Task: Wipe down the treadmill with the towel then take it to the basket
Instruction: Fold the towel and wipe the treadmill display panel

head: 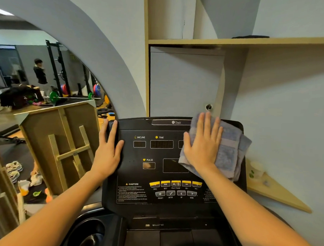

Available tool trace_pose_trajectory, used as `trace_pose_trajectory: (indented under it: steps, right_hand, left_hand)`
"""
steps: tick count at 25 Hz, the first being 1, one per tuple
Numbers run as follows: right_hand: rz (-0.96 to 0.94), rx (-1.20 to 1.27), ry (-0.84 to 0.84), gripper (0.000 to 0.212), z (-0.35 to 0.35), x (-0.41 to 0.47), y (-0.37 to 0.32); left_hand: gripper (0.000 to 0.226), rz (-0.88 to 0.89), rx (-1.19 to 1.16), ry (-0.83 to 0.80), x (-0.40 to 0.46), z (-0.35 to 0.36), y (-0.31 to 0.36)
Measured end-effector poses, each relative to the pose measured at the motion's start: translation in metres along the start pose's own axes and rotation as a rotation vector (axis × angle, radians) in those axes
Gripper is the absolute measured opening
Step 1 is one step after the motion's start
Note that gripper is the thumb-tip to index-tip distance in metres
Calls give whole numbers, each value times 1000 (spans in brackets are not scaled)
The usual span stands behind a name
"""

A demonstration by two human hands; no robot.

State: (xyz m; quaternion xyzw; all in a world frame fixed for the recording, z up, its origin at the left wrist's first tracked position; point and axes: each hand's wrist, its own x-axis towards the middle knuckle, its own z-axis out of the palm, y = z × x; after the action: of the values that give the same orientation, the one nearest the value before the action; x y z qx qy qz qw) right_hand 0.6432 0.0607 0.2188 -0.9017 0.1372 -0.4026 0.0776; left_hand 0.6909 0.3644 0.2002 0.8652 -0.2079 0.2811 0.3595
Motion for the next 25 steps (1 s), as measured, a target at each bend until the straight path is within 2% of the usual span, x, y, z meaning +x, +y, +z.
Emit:
trace_pose_trajectory:
  steps: [4,6,13,16,18,22,25]
  right_hand:
    - [-536,-10,-124,78,2,-29,-17]
    - [-626,-49,-171,81,3,-47,-14]
    - [-191,-222,-105,78,-9,-81,70]
    - [42,-118,-74,67,-16,-57,97]
    - [129,-44,-37,64,-16,-28,94]
    - [110,7,22,61,-10,13,51]
    - [-94,5,12,61,-6,21,-1]
  left_hand:
    - [67,15,18,47,-1,5,-1]
    - [67,12,37,60,0,4,-3]
    - [67,13,35,53,-1,5,-2]
    - [67,7,21,42,-1,4,-3]
    - [68,6,-9,45,-2,2,-3]
    - [69,-19,-41,17,-14,-2,-5]
    - [69,-61,-71,-42,-31,0,-14]
